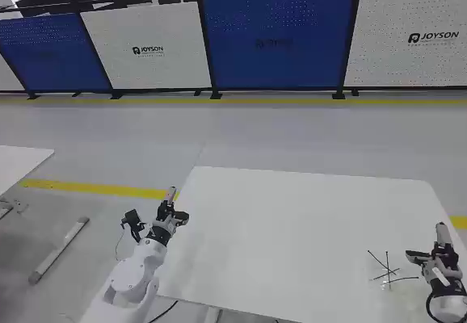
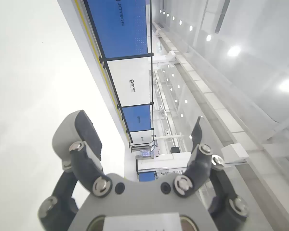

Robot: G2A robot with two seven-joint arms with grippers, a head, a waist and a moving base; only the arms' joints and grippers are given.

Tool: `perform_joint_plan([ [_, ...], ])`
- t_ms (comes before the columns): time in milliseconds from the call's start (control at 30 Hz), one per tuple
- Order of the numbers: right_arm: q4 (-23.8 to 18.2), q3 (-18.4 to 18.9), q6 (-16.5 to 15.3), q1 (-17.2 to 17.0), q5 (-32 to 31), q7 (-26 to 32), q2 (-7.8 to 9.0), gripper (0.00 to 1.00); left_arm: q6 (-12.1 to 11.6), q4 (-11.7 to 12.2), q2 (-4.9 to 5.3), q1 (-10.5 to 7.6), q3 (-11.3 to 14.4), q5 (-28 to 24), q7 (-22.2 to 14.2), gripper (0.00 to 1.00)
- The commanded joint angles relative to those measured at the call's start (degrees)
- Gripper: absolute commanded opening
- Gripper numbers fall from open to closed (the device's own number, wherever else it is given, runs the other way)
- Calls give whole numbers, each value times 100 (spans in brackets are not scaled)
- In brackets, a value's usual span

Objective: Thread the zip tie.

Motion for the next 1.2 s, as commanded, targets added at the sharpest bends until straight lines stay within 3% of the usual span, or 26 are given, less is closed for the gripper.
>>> perform_joint_plan([
  [0,0,0,0,0,0,0,0,100,0,0,0,0,0,0,0,78],
  [33,0,0,0,0,0,0,0,78,0,0,0,0,0,0,0,100],
  [100,0,0,0,0,0,0,0,78,0,0,0,0,0,0,0,100],
  [133,0,0,0,0,0,0,0,100,0,0,0,0,0,0,0,100],
  [167,0,0,0,0,0,0,0,100,0,0,0,0,0,0,0,78],
  [200,0,0,0,0,0,0,0,78,0,0,0,0,0,0,0,78],
  [233,0,0,0,0,0,0,0,100,0,0,0,0,0,0,0,78],
  [267,0,0,0,0,0,0,0,78,0,0,0,0,0,0,0,100],
  [300,0,0,0,0,0,0,0,78,0,0,0,0,0,0,0,100],
  [333,16,16,-11,-4,49,49,0,100,0,0,0,0,0,0,0,100],
  [733,250,973,-34,-119,-23,2379,173,100,0,0,0,0,0,0,0,100],
  [1167,253,1026,30,-74,-19,2509,186,100,0,0,0,0,0,0,0,100],
])
